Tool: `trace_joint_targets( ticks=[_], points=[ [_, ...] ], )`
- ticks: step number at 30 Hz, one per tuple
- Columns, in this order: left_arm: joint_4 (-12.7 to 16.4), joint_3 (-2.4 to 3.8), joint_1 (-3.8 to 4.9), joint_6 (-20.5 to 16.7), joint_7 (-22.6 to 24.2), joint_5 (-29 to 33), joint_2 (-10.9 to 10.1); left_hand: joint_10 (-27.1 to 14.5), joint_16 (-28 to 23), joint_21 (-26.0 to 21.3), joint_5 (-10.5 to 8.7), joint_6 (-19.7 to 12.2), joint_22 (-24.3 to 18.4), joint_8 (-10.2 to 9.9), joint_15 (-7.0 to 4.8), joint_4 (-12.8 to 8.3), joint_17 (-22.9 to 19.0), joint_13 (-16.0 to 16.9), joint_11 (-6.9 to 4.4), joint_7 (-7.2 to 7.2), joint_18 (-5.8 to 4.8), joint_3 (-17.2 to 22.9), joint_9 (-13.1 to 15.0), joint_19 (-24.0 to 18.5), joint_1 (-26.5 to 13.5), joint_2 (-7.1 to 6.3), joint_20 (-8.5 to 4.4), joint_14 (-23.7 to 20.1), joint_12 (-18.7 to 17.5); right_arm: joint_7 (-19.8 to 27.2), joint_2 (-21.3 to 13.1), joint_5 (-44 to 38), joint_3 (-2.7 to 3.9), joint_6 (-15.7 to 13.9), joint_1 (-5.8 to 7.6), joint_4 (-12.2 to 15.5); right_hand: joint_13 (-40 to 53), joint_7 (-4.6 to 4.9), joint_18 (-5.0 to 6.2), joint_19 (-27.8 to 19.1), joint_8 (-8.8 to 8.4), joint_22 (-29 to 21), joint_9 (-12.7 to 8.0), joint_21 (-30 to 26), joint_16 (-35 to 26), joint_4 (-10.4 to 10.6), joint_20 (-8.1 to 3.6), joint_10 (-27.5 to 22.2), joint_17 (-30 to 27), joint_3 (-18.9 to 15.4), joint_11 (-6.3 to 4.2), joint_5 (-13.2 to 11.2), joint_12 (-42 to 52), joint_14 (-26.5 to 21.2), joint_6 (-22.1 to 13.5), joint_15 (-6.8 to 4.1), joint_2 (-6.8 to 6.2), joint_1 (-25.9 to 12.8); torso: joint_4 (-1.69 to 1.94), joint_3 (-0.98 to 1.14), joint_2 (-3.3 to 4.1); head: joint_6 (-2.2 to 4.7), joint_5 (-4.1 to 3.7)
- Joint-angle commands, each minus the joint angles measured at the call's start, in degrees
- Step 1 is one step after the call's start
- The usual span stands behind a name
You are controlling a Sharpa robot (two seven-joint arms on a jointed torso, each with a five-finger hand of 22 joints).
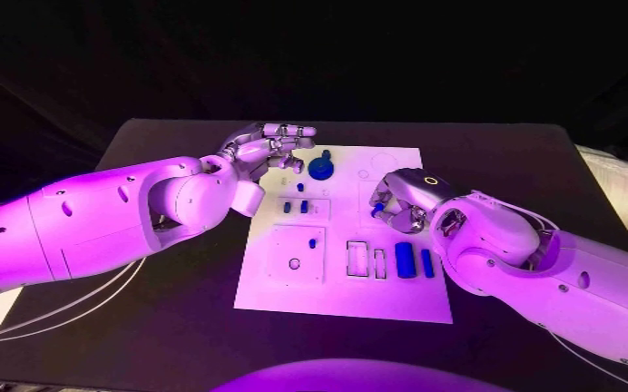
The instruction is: Assemble the parts on the task board
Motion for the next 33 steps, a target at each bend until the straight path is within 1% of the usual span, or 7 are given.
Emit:
trace_joint_targets(
  ticks=[1,3,8,17,23,29,33],
  points=[
    [0.02,0.04,0.00,1.22,0.15,-0.20,0.06,-0.38,-0.20,-0.27,0.22,-0.23,-0.06,0.19,0.01,0.09,-0.06,-0.05,0.16,0.22,1.03,-0.41,-0.07,-0.27,-0.20,0.48,0.25,-0.32,0.34,0.04,-0.19,-0.05,0.12,-2.93,-0.03,1.15,0.09,0.00,-0.60,0.40,0.34,0.02,0.11,0.14,0.10,0.11,-0.12,1.99,-0.15,0.26,-1.68,0.26,-0.27,1.26,0.23,0.13,0.39,0.53,0.00,0.10,0.01,-0.01,0.22],
    [-0.03,0.04,0.00,1.26,0.12,-0.20,0.05,-0.38,-0.20,-0.27,0.22,-0.23,-0.06,0.19,0.01,0.09,-0.06,-0.05,0.16,0.22,1.03,-0.41,-0.07,-0.27,-0.20,0.48,0.25,-0.32,0.34,0.20,-0.68,0.92,0.66,-4.01,-0.02,2.44,0.08,0.01,-0.61,0.41,0.32,0.04,0.11,0.16,0.11,0.09,-0.12,1.98,-0.14,0.28,-1.67,0.26,-0.31,1.26,0.21,0.13,0.36,0.50,-0.01,0.15,0.02,-0.02,0.28],
    [-0.09,0.04,0.00,1.08,0.31,-0.20,0.06,-0.47,-0.21,-0.34,0.21,-0.23,-0.10,0.26,0.04,0.13,-0.16,-0.05,0.17,0.22,1.03,-0.48,-0.06,-0.29,-0.29,0.56,0.28,-0.38,0.45,-0.03,-1.87,3.14,1.69,-5.85,0.29,5.30,0.03,0.12,-0.63,0.46,0.17,0.16,0.11,0.26,0.15,0.09,-0.10,1.91,-0.15,0.35,-1.58,0.29,-0.58,1.24,0.03,0.19,0.19,0.20,-0.11,0.00,-0.06,0.07,0.31],
    [-0.45,0.04,-0.01,0.50,0.76,-0.20,0.36,-0.79,-0.07,-0.46,0.19,-0.35,-0.18,0.30,0.10,0.29,-0.05,-0.08,0.23,0.23,1.03,-0.73,-0.07,-0.30,-0.65,0.55,0.35,-0.34,0.53,0.65,0.17,8.67,2.09,-6.47,0.06,7.78,0.03,0.20,-0.64,0.48,0.01,0.22,0.11,0.32,0.12,-0.03,-0.08,1.98,-0.25,0.64,-1.55,0.44,-0.75,1.22,-0.16,0.22,0.26,0.18,-0.05,0.11,0.04,-0.04,0.72],
    [-1.31,0.05,-0.01,0.42,0.99,-0.20,0.89,-0.79,-0.07,-0.46,0.19,-0.35,-0.18,0.30,0.10,0.29,-0.05,-0.08,0.23,0.23,1.03,-0.73,-0.07,-0.30,-0.65,0.55,0.35,-0.34,0.53,3.37,4.23,14.65,1.36,-4.45,-0.76,7.29,0.06,0.37,-0.52,0.19,-0.19,-0.22,0.12,0.07,-0.08,-0.46,-0.05,2.12,-0.69,1.17,-1.47,0.83,-0.96,1.14,-0.42,0.26,0.49,0.36,0.12,0.05,-0.04,-0.29,1.03],
    [-2.23,0.05,0.00,0.27,1.09,-0.20,1.22,-0.84,-0.05,-0.48,0.19,-0.38,-0.20,0.30,0.11,0.31,-0.06,-0.08,0.24,0.23,1.03,-0.76,-0.07,-0.30,-0.68,0.56,0.36,-0.34,0.55,6.80,7.96,16.35,-0.25,-2.46,-1.27,5.57,0.07,0.56,-0.41,-0.12,-0.40,-0.61,0.16,-0.14,-0.30,-1.47,0.00,2.12,-1.20,1.61,-1.31,1.79,-1.33,1.02,-0.62,0.37,0.14,0.50,-0.10,-0.04,-0.09,-0.42,1.80],
    [-2.66,0.06,0.00,0.23,1.15,-0.20,1.32,-0.94,-0.01,-0.51,0.19,-0.44,-0.22,0.30,0.13,0.35,-0.05,-0.09,0.25,0.25,1.03,-0.82,-0.08,-0.29,-0.77,0.57,0.38,-0.32,0.58,7.70,9.24,15.40,-1.12,-1.82,-1.56,4.38,0.04,0.64,-0.39,-0.20,-0.48,-0.69,0.16,-0.19,-0.37,-1.58,0.04,2.01,-1.34,1.64,-1.23,1.97,-1.50,0.99,-0.70,0.43,0.03,0.28,-0.14,-0.06,0.00,-0.46,1.84]
  ],
)
